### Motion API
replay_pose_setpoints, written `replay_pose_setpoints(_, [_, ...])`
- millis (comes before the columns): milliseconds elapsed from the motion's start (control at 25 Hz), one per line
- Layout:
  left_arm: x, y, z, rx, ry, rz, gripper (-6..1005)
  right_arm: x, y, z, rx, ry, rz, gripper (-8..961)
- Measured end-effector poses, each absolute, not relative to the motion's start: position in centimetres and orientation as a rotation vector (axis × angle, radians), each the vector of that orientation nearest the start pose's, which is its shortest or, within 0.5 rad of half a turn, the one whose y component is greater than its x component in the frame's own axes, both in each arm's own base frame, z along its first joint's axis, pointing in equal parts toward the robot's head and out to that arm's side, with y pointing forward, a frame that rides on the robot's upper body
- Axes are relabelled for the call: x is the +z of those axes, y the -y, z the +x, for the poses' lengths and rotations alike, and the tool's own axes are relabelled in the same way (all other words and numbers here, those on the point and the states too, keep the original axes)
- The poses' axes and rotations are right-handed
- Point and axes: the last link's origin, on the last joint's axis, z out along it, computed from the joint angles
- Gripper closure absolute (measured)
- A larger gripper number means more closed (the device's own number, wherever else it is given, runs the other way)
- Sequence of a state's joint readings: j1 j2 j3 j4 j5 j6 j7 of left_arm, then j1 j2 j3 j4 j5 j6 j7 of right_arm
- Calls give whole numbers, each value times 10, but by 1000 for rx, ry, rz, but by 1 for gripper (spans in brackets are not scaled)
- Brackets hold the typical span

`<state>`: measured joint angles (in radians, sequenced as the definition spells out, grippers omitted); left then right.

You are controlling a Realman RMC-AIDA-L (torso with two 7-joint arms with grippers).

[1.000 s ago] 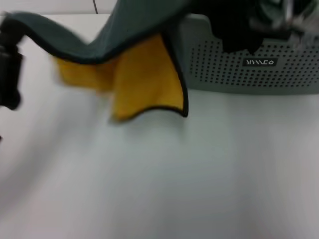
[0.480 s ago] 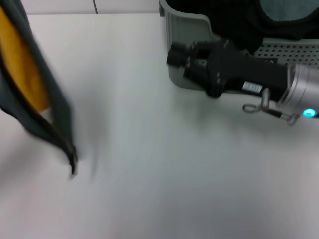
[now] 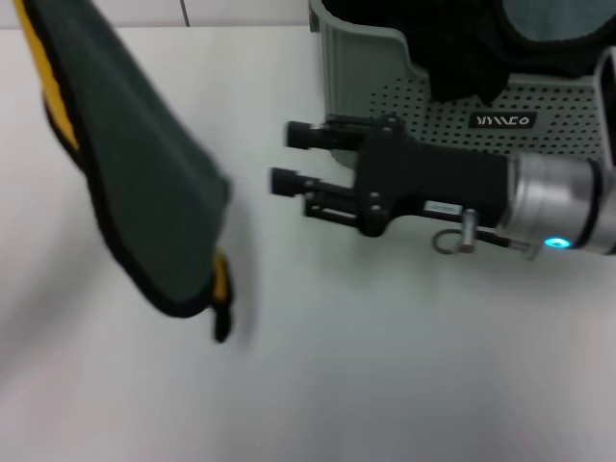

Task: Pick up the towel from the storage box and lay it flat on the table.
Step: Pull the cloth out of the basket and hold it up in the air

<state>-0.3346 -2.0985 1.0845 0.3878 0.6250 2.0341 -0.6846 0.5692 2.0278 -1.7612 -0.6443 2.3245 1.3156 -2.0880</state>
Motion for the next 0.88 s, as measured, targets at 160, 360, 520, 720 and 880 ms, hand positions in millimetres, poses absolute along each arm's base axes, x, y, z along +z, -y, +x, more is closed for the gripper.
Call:
replay_pose_setpoints(160, [58,-264,-234,-1636,-140,-1648,978,-68,-322,117,1260,-63,-2770,553])
replay_pose_setpoints(360, [48,-270,-231,-1597,-149,-1644,978,-74,-312,99,1299,4,-2812,442])
replay_pose_setpoints(520, [46,-273,-228,-1568,-175,-1635,979,-78,-311,93,1311,-20,-2814,427])
replay_pose_setpoints(720, [44,-276,-229,-1504,-206,-1621,979,-82,-311,89,1291,-34,-2806,227])
replay_pose_setpoints(880, [42,-282,-229,-1434,-228,-1603,979,-87,-310,86,1243,-53,-2784,232])
